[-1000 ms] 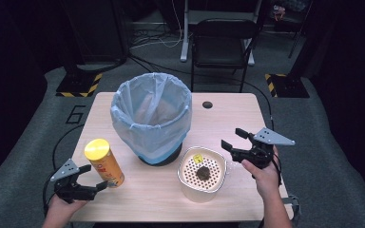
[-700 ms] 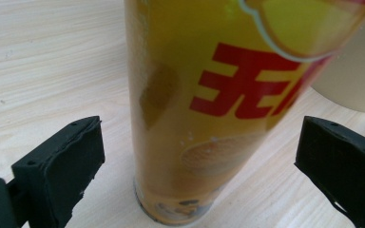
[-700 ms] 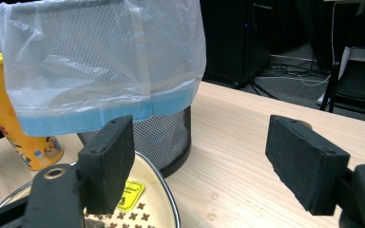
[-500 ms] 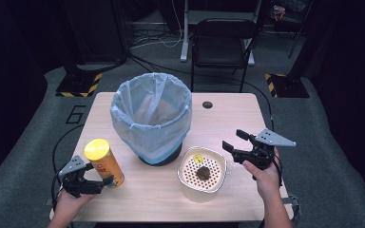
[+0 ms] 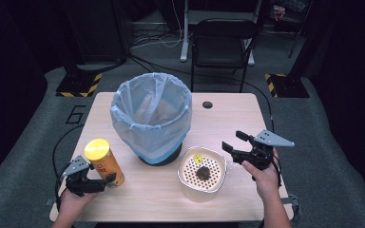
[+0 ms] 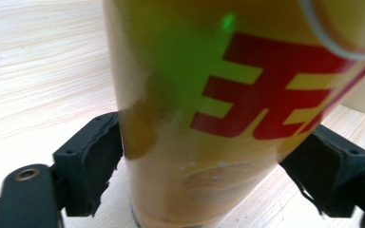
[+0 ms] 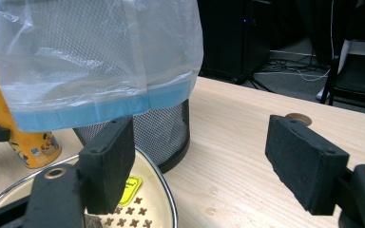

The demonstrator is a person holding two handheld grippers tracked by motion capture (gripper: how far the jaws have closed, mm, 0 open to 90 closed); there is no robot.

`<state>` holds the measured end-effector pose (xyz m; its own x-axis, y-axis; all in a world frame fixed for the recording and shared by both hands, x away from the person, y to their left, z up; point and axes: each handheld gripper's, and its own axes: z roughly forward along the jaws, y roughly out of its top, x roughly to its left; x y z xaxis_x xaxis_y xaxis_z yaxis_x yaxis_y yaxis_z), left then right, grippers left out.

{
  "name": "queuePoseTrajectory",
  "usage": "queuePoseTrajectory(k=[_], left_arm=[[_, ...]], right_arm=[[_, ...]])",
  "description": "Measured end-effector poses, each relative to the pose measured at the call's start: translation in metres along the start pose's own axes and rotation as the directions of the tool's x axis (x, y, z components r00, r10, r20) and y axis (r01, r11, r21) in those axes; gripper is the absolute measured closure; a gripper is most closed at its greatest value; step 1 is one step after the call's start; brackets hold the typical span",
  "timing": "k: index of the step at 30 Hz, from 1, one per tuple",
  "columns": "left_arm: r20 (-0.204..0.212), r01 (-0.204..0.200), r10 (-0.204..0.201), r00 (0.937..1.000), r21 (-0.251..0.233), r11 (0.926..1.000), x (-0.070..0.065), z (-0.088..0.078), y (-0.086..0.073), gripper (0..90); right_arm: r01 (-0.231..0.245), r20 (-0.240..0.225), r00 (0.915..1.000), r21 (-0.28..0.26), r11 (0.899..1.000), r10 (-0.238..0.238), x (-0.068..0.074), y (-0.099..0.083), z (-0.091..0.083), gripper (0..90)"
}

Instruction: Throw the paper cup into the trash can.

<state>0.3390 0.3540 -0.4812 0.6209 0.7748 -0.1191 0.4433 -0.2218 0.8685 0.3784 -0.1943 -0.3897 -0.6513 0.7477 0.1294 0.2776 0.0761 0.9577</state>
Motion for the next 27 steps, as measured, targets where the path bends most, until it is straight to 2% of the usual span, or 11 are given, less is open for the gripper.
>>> queuePoseTrajectory(k=[2,4,7,8,10,11,12,14,19,26,27], left_arm=[[-0.004,-0.016,0.016,0.9999,-0.004,0.9999,-0.002,0.002,-0.001,21.4],[-0.005,-0.038,0.038,0.9993,0.011,0.9992,-0.004,0.001,0.0,22.1],[-0.007,-0.047,0.047,0.9989,0.014,0.9988,-0.005,0.001,0.0,22.6],[-0.014,-0.077,0.077,0.9969,0.017,0.9969,-0.006,0.0,0.001,23.2],[-0.028,-0.103,0.103,0.9943,0.011,0.9947,-0.007,-0.001,0.001,23.8],[-0.028,-0.103,0.103,0.9943,0.011,0.9947,-0.007,-0.001,0.001,24.2],[-0.019,-0.073,0.073,0.9972,0.016,0.9972,-0.009,-0.002,0.001,24.2],[-0.027,-0.107,0.108,0.9938,0.021,0.994,-0.007,-0.002,0.002,24.3],[-0.027,-0.113,0.114,0.9931,0.028,0.9932,-0.01,-0.004,0.002,24.4],[-0.022,-0.119,0.119,0.9927,0.004,0.9929,-0.01,-0.013,0.008,24.4],[-0.023,-0.108,0.108,0.9939,-0.004,0.9941,-0.01,-0.013,0.008,24.4]], right_arm=[[-0.004,0.004,1.0,0.002,1.0,0.004,-0.001,-0.001,0.0,25.0],[-0.002,0.005,1.0,0.001,1.0,0.002,-0.001,-0.002,0.001,25.1],[-0.002,0.002,1.0,0.003,1.0,0.002,-0.001,-0.002,0.0,25.3],[-0.005,0.007,1.0,0.001,1.0,0.005,-0.001,-0.002,0.001,25.4],[-0.01,0.007,0.9999,0.0,1.0,0.01,-0.001,-0.003,0.001,25.5],[-0.01,0.007,0.9999,0.0,1.0,0.01,-0.001,-0.003,0.001,25.5],[-0.008,0.004,1.0,0.002,1.0,0.008,-0.001,-0.003,0.001,25.5],[-0.01,0.004,0.9999,0.006,1.0,0.01,-0.001,-0.003,0.001,25.5],[-0.02,0.011,0.9997,0.006,1.0,0.02,-0.002,-0.005,0.001,25.8],[-0.019,0.011,0.9998,0.005,1.0,0.019,-0.004,-0.006,0.002,25.7],[-0.02,0.012,0.9997,0.005,1.0,0.02,-0.004,-0.006,0.002,25.7]])
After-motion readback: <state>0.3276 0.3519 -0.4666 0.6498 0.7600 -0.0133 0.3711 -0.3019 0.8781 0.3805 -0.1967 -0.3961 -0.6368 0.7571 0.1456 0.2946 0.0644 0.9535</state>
